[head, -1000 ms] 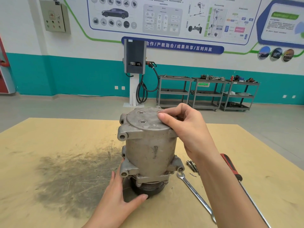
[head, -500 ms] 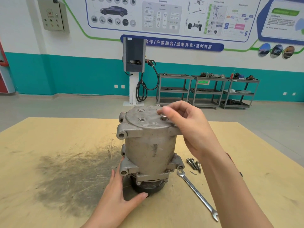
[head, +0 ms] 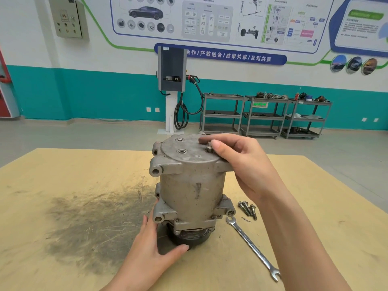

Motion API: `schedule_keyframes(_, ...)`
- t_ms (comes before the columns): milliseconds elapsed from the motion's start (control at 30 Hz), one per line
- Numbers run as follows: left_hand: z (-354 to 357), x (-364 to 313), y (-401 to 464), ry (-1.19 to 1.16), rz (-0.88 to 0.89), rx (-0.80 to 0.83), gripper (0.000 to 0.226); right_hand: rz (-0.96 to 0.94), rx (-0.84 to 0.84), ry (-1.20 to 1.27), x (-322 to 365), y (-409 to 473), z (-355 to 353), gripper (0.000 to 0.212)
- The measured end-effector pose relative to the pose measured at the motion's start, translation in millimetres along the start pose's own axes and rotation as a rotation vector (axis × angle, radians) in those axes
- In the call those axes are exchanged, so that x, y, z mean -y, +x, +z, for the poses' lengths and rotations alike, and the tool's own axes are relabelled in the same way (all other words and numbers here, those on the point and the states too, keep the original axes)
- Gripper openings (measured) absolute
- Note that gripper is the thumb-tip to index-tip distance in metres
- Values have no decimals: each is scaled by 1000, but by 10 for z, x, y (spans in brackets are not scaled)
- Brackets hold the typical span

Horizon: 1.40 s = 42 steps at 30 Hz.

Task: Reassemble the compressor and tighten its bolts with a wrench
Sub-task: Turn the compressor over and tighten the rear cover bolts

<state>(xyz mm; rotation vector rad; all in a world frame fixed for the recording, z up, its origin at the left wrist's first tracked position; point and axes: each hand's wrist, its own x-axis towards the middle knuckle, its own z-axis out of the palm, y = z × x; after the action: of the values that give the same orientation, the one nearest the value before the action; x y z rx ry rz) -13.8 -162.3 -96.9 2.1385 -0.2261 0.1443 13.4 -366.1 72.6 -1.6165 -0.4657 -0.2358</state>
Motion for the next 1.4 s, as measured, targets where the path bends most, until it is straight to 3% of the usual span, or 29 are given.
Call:
schedule_keyframes(133,10,1,4,0,1,-2,121,-4,-133,-32,-20,19,78,3)
schedule_keyframes(200,12,4,6,0,2,-4,119,-24,-196,-50,-48,29,102,12)
schedule_keyframes(433,2,6,3,10,27,-18,123,8,-32,-13,-19,12,4,16)
schedule_keyframes(533,3,11,-5,14,18,-19,124,1,-110,-59,-14,19,64,3)
schedule_keyframes(633,-1,11,-2,8,12,-15,126,-44,-225,-159,-49,31,121,12)
schedule_keyframes(833,5,17,1,11,12,-12,124,-23,-40,-157,-4,2,21,15)
schedule_keyframes(933,7,17,1,9,23,-13,122,-7,-110,-151,2,24,69,5)
schedule_keyframes(1033,4,11,3,7,24,-16,120,-16,-188,-175,-20,43,114,12)
schedule_keyframes(1200,6,23,-5,7,29,-11,115,20,-13,-82,12,7,-17,18)
schedule_keyframes(1300,10,25,-10,7,26,-11,116,21,-20,-75,20,12,-30,17)
schedule_keyframes(1400,16,36,-11,6,40,-17,101,19,-71,-87,16,26,16,5)
